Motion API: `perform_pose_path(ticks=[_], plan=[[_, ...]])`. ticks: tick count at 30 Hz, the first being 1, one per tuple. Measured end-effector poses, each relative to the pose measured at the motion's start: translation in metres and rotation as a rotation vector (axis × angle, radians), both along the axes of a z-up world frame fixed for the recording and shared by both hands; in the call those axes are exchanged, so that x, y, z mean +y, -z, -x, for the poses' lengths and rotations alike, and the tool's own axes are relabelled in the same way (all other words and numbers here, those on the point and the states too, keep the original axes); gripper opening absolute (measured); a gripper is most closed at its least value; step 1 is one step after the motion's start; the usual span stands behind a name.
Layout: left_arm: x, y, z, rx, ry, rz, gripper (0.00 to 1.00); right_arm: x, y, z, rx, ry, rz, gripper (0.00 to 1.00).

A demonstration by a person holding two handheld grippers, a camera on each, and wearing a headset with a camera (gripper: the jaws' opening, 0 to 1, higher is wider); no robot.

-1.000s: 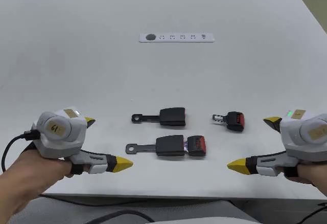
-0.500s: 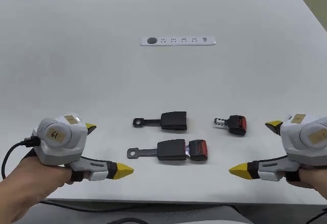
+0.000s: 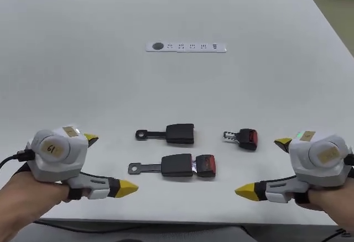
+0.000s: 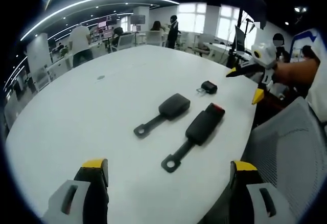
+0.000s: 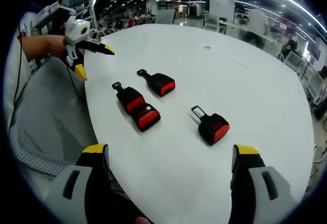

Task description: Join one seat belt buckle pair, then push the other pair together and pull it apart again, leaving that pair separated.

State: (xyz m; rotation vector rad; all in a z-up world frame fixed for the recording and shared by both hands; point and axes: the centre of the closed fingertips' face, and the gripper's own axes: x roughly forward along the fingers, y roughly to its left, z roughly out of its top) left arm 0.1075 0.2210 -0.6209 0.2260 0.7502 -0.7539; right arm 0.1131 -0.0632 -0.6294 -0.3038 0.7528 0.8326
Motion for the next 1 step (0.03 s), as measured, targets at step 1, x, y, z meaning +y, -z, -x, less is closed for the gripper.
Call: perform_pose_path(ticks=[1], plan=[[-0.0007, 0.0, 0.0001, 0.0, -0.003, 0.004, 1.0, 0.0002, -0.0002, -0.0002, 0.001, 0.003, -0.001, 1.0]])
